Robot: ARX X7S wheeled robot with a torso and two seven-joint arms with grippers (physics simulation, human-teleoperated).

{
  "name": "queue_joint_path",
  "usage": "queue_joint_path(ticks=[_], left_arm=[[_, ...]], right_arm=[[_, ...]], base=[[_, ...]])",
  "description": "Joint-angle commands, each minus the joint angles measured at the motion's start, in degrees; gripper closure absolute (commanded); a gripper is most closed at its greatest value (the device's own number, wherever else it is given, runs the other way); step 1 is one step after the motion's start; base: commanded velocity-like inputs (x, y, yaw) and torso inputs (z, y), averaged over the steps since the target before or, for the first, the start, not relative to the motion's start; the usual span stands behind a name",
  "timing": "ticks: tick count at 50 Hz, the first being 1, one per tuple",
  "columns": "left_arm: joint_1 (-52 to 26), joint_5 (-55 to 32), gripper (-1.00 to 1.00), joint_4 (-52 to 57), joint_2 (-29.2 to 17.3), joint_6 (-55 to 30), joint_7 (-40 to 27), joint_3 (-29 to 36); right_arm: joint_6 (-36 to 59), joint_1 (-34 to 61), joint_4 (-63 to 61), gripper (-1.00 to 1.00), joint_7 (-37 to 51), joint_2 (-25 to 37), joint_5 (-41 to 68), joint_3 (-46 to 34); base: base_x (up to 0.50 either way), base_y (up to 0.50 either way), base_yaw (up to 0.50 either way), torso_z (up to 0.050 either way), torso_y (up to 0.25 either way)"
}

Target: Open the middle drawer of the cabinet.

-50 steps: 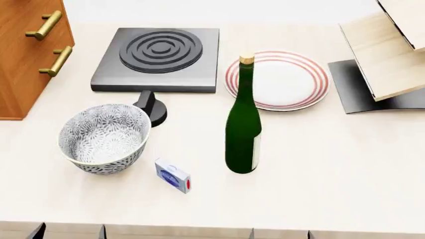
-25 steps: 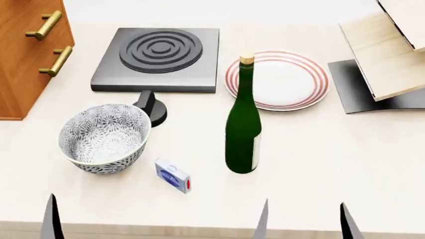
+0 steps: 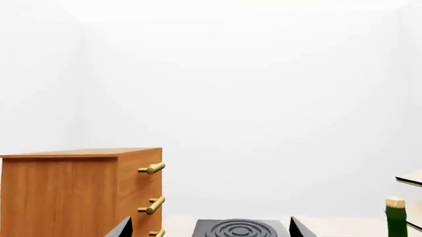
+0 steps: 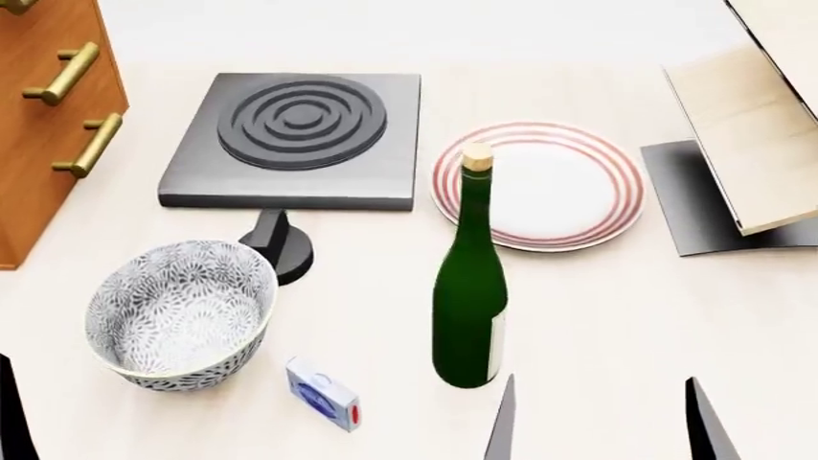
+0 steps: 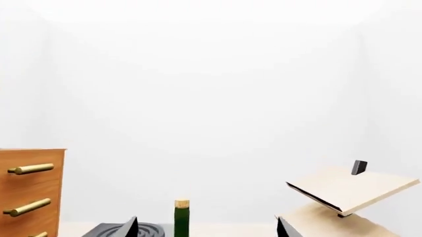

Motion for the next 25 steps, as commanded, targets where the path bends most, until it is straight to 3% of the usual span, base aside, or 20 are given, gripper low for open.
queue_joint_path(ticks=[1, 19, 20, 21, 22, 23, 25], left_arm=[[0.20, 0.18, -1.00, 0.64, -0.79, -0.18, -1.08, 0.65], [0.02, -0.77, -1.00, 0.80, -1.47, -1.10, -2.42, 1.15], [-1.39, 0.04, -1.00, 2.29, -1.75, -7.18, -3.14, 1.70], [-1.84, -0.74, -1.00, 2.23, -1.61, -6.64, -2.95, 1.60], [-0.54, -3.47, -1.00, 1.57, -1.32, -2.50, -1.76, 0.57], [-1.04, -3.76, -1.00, 2.34, -1.39, -5.80, -2.48, 0.33], [-0.78, -2.74, -1.00, 1.77, -1.55, -4.08, -2.60, 0.93]], right_arm=[[1.11, -0.07, -1.26, -1.00, 0.75, 0.79, 0.23, -0.89], [0.99, -0.45, -1.53, -1.00, 1.71, 1.91, 0.36, -1.80], [1.05, -0.39, -1.49, -1.00, 1.74, 1.95, 0.41, -1.87], [1.04, -0.39, -1.49, -1.00, 1.81, 1.99, 0.39, -1.91], [0.87, -0.45, -1.39, -1.00, 1.83, 2.06, 0.43, -1.97], [0.94, -0.40, -1.39, -1.00, 1.87, 2.11, 0.44, -2.02], [0.60, -0.46, -1.18, -1.00, 1.99, 2.20, 0.42, -2.07]], base=[[0.50, 0.00, 0.00, 0.000, 0.000], [0.50, 0.00, 0.00, 0.000, 0.000], [0.50, 0.00, 0.00, 0.000, 0.000], [0.50, 0.00, 0.00, 0.000, 0.000], [0.50, 0.00, 0.00, 0.030, 0.000], [0.50, 0.00, 0.00, 0.050, 0.000], [0.50, 0.00, 0.00, 0.050, 0.000]])
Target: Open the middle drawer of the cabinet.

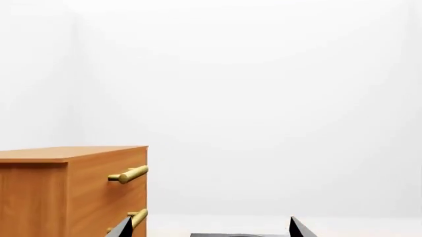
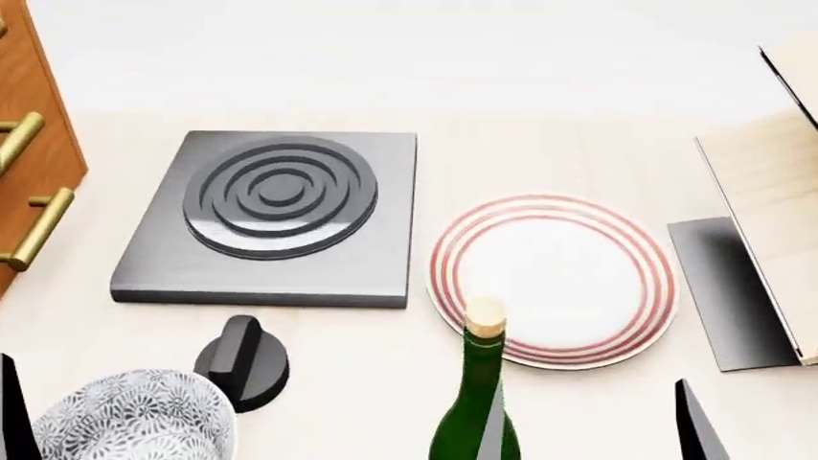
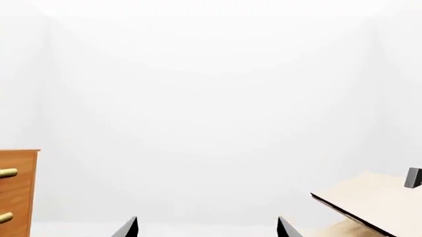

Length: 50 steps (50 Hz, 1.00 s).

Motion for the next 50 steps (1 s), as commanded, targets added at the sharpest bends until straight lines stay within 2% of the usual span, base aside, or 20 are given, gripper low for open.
queue_joint_path(ticks=[1, 23, 43, 50], left_arm=[[-0.51, -1.68, -1.00, 0.68, -0.39, -1.98, -0.68, 0.04], [-0.51, -2.64, -1.00, 0.69, -1.86, -2.00, -1.93, 0.47], [-0.97, -2.89, -1.00, 0.20, -2.81, -2.15, -3.14, 1.11], [-0.97, -2.80, -1.00, 0.10, -3.15, -2.18, -3.54, 1.47]], right_arm=[[-1.07, -0.33, 0.40, -1.00, 0.60, 0.62, -0.02, -0.56], [-4.20, -1.26, 0.96, -1.00, 0.66, 2.23, 0.90, -1.51], [-4.98, -0.80, 1.59, -1.00, 1.42, 3.06, 1.36, -1.73], [-5.18, -0.93, 1.76, -1.00, 1.82, 3.28, 1.21, -1.88]], base=[[0.50, 0.00, 0.00, 0.050, 0.000], [0.00, 0.00, 0.00, 0.050, 0.000], [0.50, 0.00, 0.00, 0.050, 0.000], [0.00, 0.00, 0.00, 0.050, 0.000]])
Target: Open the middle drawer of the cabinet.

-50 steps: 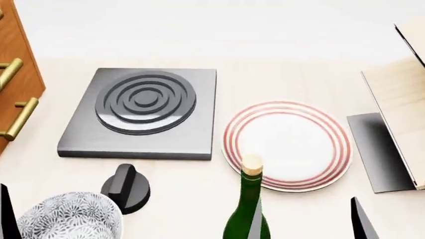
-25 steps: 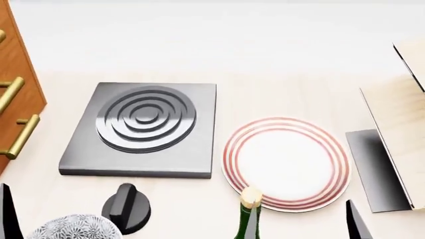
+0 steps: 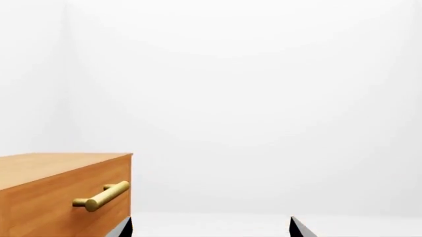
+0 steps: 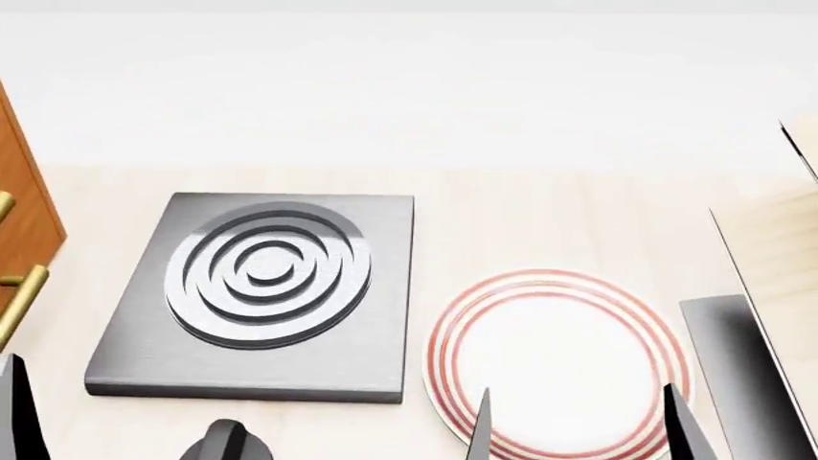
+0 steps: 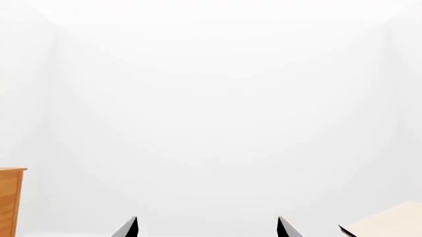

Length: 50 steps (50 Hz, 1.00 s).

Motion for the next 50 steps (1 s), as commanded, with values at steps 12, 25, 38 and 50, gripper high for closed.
queue_joint_path(ticks=[12, 25, 38, 50], left_arm=[[0.87, 0.07, -1.00, -1.06, -0.91, 2.79, -1.04, 0.46], [0.96, -0.07, -1.00, -1.39, -1.42, 3.46, -1.48, 0.91], [1.09, -0.33, -1.00, -1.31, -1.90, 3.83, -2.07, 1.04], [0.95, -0.43, -1.00, -1.51, -2.29, 4.06, -2.58, 1.34]], right_arm=[[-0.01, 0.19, 0.14, -1.00, 1.07, 0.71, 0.53, -0.30], [-0.18, 0.07, 0.82, -1.00, 1.60, 1.09, 1.67, -0.15], [-0.10, 0.07, 0.76, -1.00, 2.24, 1.58, 1.34, -0.41], [-0.14, 0.31, 1.18, -1.00, 2.59, 1.94, 1.41, -0.79]], base=[[0.00, 0.00, 0.00, 0.046, 0.000], [0.00, 0.24, 0.00, 0.000, 0.000], [0.00, 0.50, 0.00, 0.000, 0.000], [0.00, 0.50, 0.00, 0.000, 0.000]])
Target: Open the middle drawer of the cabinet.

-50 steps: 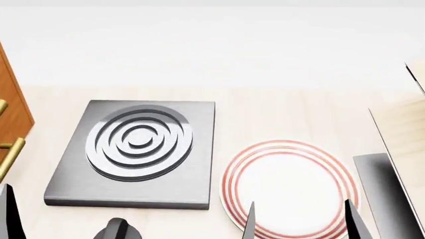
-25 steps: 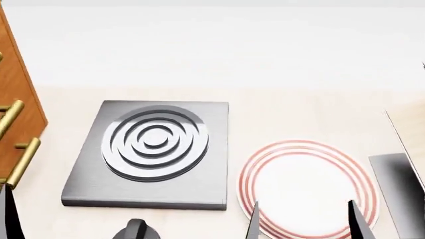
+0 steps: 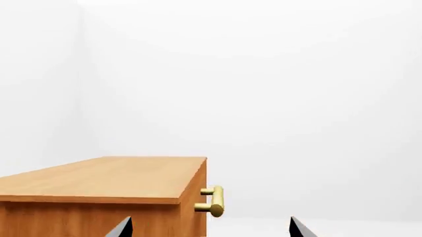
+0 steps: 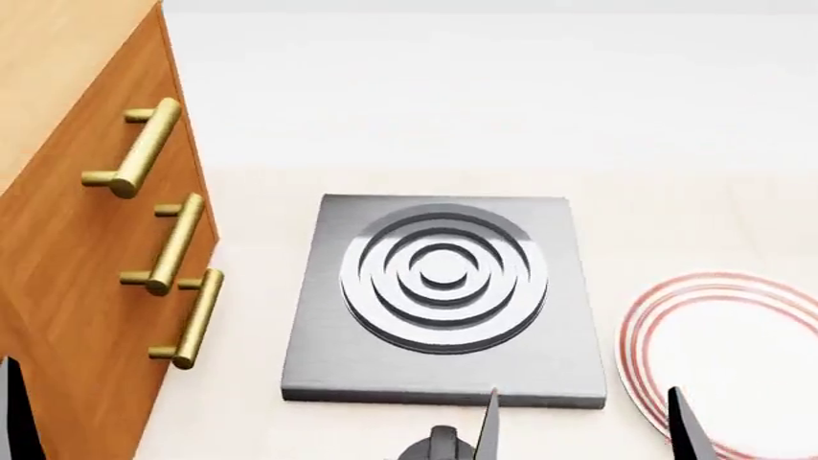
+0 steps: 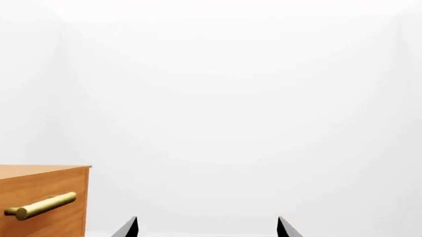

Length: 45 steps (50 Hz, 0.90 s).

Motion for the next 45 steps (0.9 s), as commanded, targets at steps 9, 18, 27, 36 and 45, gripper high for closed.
queue_joint_path(ticks=[9, 18, 27, 36, 45], left_arm=[[-0.09, -0.15, -1.00, -0.14, -0.68, 0.41, -0.83, 0.42], [-0.04, -0.30, -1.00, 0.04, -0.98, 0.32, -1.26, 0.57], [-0.86, -0.63, -1.00, 0.29, -1.50, -0.91, -1.84, 0.59], [-19.95, 60.32, -1.00, 4.15, 12.71, -12.78, 34.10, 17.55], [-33.73, 84.13, -1.00, -1.97, 10.80, -3.86, 43.23, 30.75]], right_arm=[[-1.30, -0.06, 0.41, -1.00, 0.27, 0.73, 0.44, -0.67], [-1.58, -0.07, 0.36, -1.00, 0.66, 1.00, 0.63, -0.59], [-1.27, 0.19, 0.57, -1.00, 0.89, 1.20, 0.88, -0.93], [-3.52, 0.00, 2.86, -1.00, 0.41, 1.50, 1.77, -1.22], [-5.01, -0.20, 4.22, -1.00, 0.18, 1.86, 2.89, -1.00]], base=[[0.00, 0.42, 0.00, 0.000, 0.000], [0.00, 0.00, 0.00, 0.000, 0.000], [0.00, 0.00, 0.00, 0.000, 0.000], [0.00, 0.00, 0.00, 0.000, 0.000], [0.00, 0.00, 0.00, 0.000, 0.000]])
